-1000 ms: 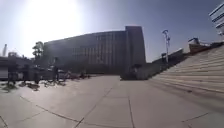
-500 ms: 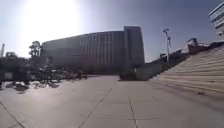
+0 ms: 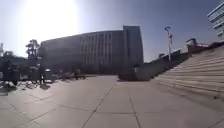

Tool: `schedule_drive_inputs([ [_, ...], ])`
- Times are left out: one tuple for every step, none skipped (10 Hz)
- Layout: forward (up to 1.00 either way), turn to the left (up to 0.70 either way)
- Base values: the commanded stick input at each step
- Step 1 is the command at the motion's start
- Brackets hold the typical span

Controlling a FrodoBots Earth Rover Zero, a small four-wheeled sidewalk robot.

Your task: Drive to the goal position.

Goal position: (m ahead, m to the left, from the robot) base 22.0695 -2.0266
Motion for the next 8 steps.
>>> schedule_drive_inputs([
  [1.00, 0.00],
  [1.00, 0.00],
  [1.00, 0.00],
  [1.00, 0.00],
  [1.00, 0.00],
  [1.00, 0.00],
  [1.00, 0.05],
  [1.00, 0.20],
])
